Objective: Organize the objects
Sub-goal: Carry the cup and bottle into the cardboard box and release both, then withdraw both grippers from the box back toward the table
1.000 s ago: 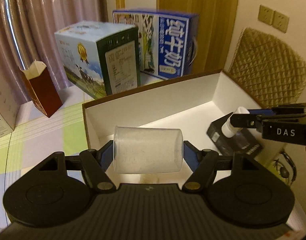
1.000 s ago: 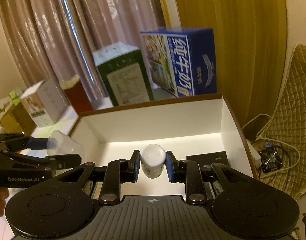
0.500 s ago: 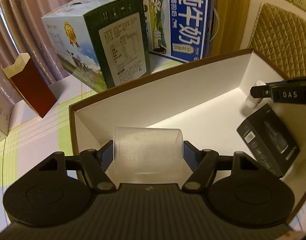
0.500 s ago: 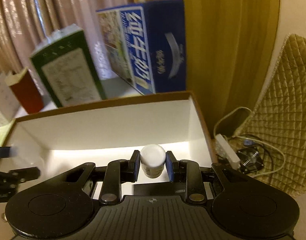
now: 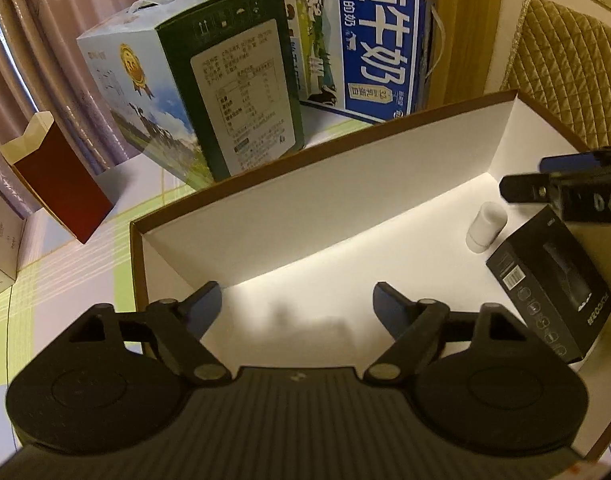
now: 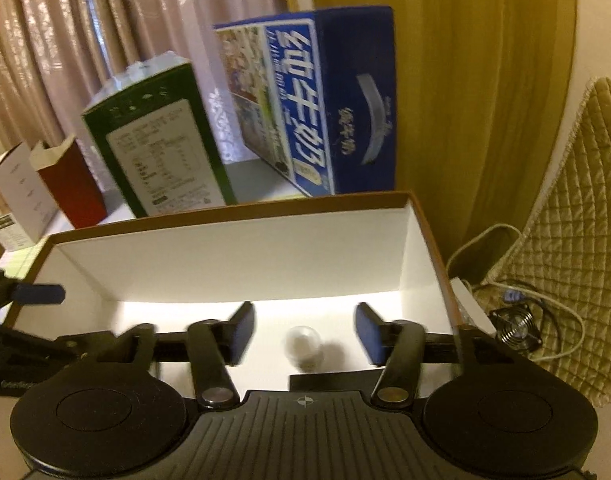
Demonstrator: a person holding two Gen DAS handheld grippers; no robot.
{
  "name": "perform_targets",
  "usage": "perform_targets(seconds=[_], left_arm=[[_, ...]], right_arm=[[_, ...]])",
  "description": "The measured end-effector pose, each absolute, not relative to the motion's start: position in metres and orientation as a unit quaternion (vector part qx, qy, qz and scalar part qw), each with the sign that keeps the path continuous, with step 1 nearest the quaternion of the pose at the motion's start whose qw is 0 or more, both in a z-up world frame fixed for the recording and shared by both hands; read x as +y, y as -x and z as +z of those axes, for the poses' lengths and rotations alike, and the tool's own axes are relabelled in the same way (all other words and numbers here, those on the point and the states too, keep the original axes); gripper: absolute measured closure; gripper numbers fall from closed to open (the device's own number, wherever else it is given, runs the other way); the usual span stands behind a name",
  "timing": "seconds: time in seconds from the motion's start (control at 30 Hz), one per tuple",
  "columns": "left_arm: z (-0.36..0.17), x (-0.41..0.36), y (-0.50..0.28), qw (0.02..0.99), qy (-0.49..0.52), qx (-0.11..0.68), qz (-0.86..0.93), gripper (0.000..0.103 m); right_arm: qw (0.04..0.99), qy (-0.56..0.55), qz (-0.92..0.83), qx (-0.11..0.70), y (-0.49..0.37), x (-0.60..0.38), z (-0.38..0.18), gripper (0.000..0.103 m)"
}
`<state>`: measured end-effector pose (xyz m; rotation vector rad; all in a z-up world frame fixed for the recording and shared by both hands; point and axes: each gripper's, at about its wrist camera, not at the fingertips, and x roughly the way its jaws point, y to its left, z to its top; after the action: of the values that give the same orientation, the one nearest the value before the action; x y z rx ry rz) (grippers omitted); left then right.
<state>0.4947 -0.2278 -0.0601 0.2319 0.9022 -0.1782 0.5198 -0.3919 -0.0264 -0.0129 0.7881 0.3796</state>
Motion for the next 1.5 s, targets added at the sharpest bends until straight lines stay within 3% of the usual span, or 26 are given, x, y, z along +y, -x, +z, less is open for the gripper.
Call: perform_targets(seconds=[0.2,0.4,0.9,1.5], left_arm=[[-0.051,-0.225,-0.485,0.892,-0.106,0.43,-0.094,0.015],[-0.036,-0.216,-0.461,0.895,-0.094,0.426,-0.096,0.012],[0.015,-0.18,-0.367,0.908,-0.037,0.411,-0.074,0.01],[0.029,-0.133,-0.261,0.911,0.015,0.41,-0.044,0.01]], right_arm=[[0.907,0.025,0.213,0.363,-0.496,-0.389,-0.014,0.01],[0.904,0.01,0.227,0.362,-0.467,-0.398,-0.004,0.002],[0.903,-0.056,0.231,0.358,-0.382,-0.406,0.023,0.002],[0.898,-0.07,0.241,0.361,-0.295,-0.379,0.038,0.002]])
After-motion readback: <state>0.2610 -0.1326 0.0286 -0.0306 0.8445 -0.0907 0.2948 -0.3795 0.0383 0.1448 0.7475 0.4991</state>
